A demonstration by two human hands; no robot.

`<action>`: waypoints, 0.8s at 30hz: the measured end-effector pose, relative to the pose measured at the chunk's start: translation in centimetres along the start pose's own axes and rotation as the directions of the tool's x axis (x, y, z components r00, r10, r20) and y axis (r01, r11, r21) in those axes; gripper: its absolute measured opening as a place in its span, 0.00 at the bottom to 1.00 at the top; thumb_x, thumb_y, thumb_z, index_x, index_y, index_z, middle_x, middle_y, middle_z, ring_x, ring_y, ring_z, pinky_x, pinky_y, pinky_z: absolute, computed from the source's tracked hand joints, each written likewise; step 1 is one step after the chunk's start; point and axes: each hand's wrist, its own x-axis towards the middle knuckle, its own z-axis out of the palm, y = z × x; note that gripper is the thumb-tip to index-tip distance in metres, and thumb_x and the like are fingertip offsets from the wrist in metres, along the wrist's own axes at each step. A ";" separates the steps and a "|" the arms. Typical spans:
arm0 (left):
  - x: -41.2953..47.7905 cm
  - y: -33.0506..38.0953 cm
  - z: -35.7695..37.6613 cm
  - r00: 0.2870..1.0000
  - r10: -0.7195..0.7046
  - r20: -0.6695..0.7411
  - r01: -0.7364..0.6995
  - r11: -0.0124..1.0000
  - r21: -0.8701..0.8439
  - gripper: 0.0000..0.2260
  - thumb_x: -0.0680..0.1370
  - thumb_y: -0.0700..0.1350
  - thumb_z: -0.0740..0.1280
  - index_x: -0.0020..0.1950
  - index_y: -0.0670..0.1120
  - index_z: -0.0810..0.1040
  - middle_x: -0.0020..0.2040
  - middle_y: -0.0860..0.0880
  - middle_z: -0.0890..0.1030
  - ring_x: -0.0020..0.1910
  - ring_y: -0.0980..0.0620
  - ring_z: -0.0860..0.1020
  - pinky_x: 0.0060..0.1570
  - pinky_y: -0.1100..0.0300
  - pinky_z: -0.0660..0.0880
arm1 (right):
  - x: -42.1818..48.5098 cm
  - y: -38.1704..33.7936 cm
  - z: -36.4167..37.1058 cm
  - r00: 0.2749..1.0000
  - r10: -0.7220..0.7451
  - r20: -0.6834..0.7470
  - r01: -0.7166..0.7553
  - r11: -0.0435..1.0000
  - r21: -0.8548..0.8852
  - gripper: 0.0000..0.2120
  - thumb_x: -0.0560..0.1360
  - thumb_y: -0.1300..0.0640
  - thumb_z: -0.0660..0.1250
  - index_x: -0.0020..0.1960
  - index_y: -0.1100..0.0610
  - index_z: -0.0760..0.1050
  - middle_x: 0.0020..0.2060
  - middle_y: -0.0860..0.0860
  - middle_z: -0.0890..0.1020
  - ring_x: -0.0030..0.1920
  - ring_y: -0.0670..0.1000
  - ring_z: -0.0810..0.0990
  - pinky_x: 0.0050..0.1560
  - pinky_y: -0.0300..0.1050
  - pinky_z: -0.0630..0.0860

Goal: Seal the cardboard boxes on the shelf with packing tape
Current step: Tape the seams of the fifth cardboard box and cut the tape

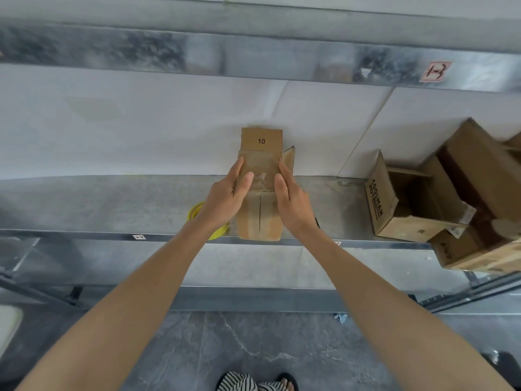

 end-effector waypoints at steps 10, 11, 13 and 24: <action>-0.6 1.6 -1.5 0.981 -0.152 0.122 0.176 0.958 -0.224 0.28 0.81 0.58 0.56 0.77 0.58 0.48 0.68 0.53 0.72 0.67 0.51 0.71 0.66 0.54 0.68 | -0.1 -1.7 -2.4 0.968 0.221 0.120 -0.248 0.914 0.322 0.18 0.78 0.53 0.63 0.66 0.47 0.64 0.57 0.47 0.77 0.58 0.49 0.77 0.55 0.43 0.75; -1.0 1.7 -1.5 0.984 -0.137 0.117 0.161 0.961 -0.226 0.28 0.81 0.56 0.57 0.77 0.57 0.48 0.64 0.55 0.74 0.63 0.52 0.73 0.60 0.57 0.71 | -0.4 -1.8 -2.7 0.971 0.204 0.126 -0.236 0.913 0.334 0.16 0.78 0.55 0.65 0.61 0.44 0.64 0.54 0.45 0.76 0.59 0.49 0.76 0.54 0.42 0.75; -1.6 2.0 -1.6 0.989 -0.098 0.109 0.124 0.955 -0.269 0.29 0.81 0.50 0.60 0.78 0.57 0.48 0.59 0.58 0.74 0.58 0.56 0.75 0.47 0.67 0.73 | -1.1 -2.0 -3.2 0.977 0.169 0.129 -0.206 0.903 0.376 0.19 0.76 0.60 0.67 0.59 0.43 0.63 0.52 0.41 0.74 0.59 0.49 0.74 0.51 0.37 0.75; -3.7 1.6 -1.4 0.975 -0.197 0.099 0.220 0.850 -0.479 0.24 0.81 0.43 0.53 0.75 0.59 0.56 0.49 0.51 0.78 0.49 0.51 0.78 0.54 0.51 0.74 | -2.9 -1.9 -4.0 0.934 0.346 0.084 -0.338 0.787 0.517 0.13 0.81 0.46 0.55 0.63 0.48 0.66 0.51 0.50 0.78 0.52 0.51 0.79 0.44 0.42 0.74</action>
